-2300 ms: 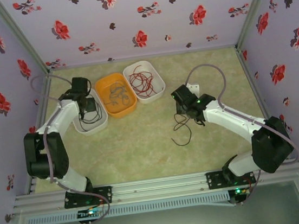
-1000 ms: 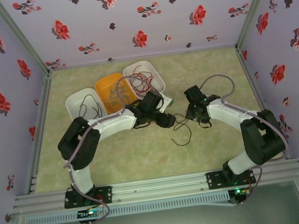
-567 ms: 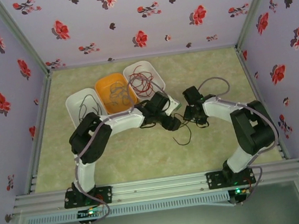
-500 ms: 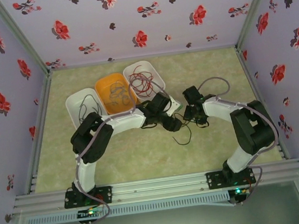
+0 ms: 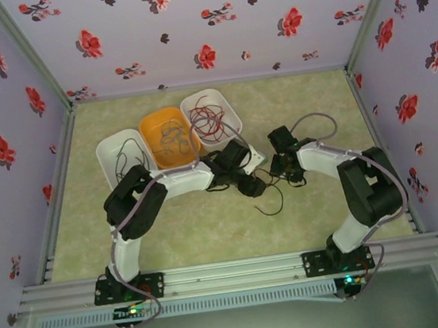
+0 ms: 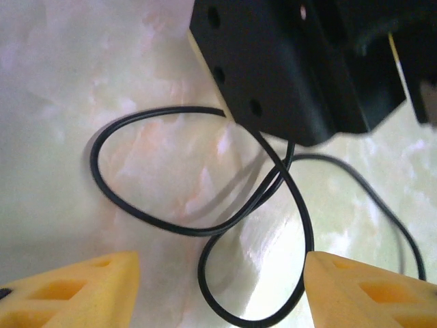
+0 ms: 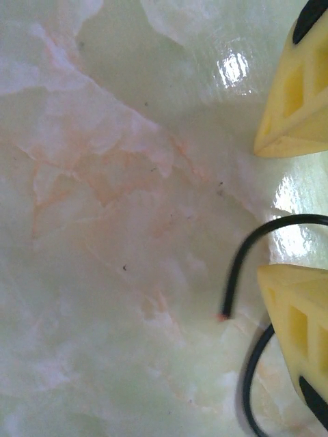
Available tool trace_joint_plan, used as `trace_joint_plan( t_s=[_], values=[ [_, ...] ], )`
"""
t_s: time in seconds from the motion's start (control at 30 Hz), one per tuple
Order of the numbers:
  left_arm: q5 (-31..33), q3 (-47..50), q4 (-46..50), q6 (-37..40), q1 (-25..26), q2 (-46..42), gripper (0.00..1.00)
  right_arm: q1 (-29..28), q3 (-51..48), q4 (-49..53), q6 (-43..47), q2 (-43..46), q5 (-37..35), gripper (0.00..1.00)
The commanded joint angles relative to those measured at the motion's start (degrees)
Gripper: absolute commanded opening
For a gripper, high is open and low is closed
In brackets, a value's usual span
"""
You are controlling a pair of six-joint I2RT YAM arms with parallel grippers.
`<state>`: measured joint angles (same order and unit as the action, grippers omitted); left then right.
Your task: Untangle the cables
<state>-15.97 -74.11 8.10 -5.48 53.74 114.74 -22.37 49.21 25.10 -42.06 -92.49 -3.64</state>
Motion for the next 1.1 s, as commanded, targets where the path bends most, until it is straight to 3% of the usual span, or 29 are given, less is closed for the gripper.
trace_joint_plan(
  t_s=[0.0,0.27,0.77,0.93,1.07],
  values=[
    [-1.85,1.40,-1.45,2.77,0.24,-3.52,0.63,0.29,0.71,-0.32,-0.60,-0.28,0.30,0.45],
    [-4.38,4.06,-5.05,3.19,0.28,-6.62,0.63,0.24,0.74,-0.04,-0.60,-0.40,0.48,0.39],
    [-4.78,-1.88,3.28,9.69,1.00,0.26,0.60,0.31,1.06,-0.09,-0.59,-1.27,0.83,0.38],
    [-3.27,-3.39,3.42,8.98,1.02,2.28,0.47,0.30,0.89,0.17,-0.57,-1.31,1.00,0.38],
    [1.50,-2.15,1.17,6.51,1.01,0.38,0.16,0.31,-0.31,0.62,-0.57,-0.93,0.82,0.38]
  ],
)
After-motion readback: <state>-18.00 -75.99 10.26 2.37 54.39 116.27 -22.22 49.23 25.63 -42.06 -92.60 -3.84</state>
